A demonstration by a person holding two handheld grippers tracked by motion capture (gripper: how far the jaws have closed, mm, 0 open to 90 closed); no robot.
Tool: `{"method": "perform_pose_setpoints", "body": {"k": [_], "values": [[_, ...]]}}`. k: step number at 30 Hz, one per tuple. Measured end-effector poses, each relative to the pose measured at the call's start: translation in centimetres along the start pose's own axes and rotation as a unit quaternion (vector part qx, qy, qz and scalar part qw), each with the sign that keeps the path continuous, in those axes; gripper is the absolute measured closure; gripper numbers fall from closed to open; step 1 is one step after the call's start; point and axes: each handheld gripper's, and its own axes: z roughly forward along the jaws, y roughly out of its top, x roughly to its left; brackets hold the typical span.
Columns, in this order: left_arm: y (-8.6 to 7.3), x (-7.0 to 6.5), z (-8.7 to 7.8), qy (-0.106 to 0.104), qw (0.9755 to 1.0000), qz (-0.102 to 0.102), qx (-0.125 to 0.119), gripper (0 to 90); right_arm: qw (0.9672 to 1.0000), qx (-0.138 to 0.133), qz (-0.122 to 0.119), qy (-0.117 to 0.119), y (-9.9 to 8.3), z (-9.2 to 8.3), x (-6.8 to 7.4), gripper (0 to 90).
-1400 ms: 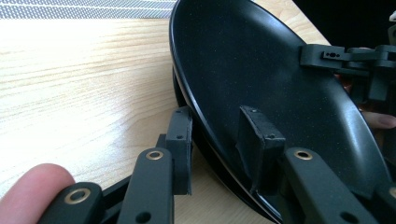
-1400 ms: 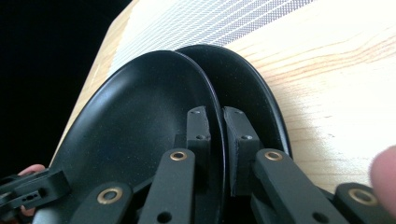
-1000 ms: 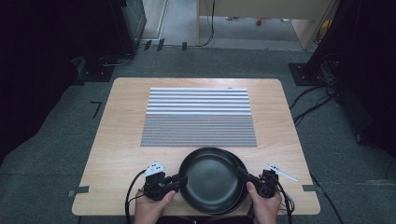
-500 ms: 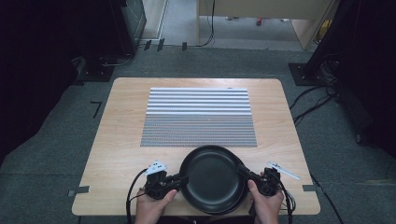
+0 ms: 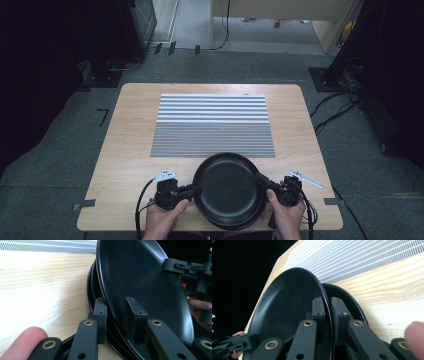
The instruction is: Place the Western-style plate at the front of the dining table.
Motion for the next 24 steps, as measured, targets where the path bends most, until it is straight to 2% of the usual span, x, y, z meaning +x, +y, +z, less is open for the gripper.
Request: {"method": "perform_pose_setpoints", "body": {"k": [7,13,14,17,18,19,20,24], "values": [[1.6,0.2,-0.1,-0.001,1.0000,0.000,-0.003,72.7,1.0000,0.000,-0.002,0.000,1.3,0.3,0.7,82.5],[4.2,0.5,-0.3,0.000,0.9999,-0.002,-0.012,72.8,0.9999,-0.002,-0.011,0.002,3.9,1.2,1.8,82.5],[4.2,0.5,-0.3,0.000,0.9999,-0.002,-0.012,72.8,0.9999,-0.001,-0.013,0.002,4.3,1.4,2.0,82.5],[5.8,0.9,-0.4,0.000,0.9998,-0.004,-0.020,72.8,0.9998,-0.004,-0.020,0.003,5.6,2.0,2.6,82.4],[5.8,0.9,-0.4,0.000,0.9998,-0.004,-0.020,72.8,0.9998,-0.004,-0.020,0.003,5.6,2.0,2.6,82.4],[6.6,1.2,-0.4,0.001,0.9997,-0.005,-0.024,72.8,0.9997,-0.004,-0.023,0.003,6.6,2.6,3.0,82.3],[6.6,1.2,-0.4,0.001,0.9997,-0.005,-0.024,72.9,0.9997,-0.004,-0.023,0.003,6.6,2.6,3.0,82.3],[8.5,2.1,-0.3,0.004,0.9994,-0.014,-0.030,72.9,0.9996,-0.003,-0.026,0.004,8.4,4.0,3.6,82.1]]}}
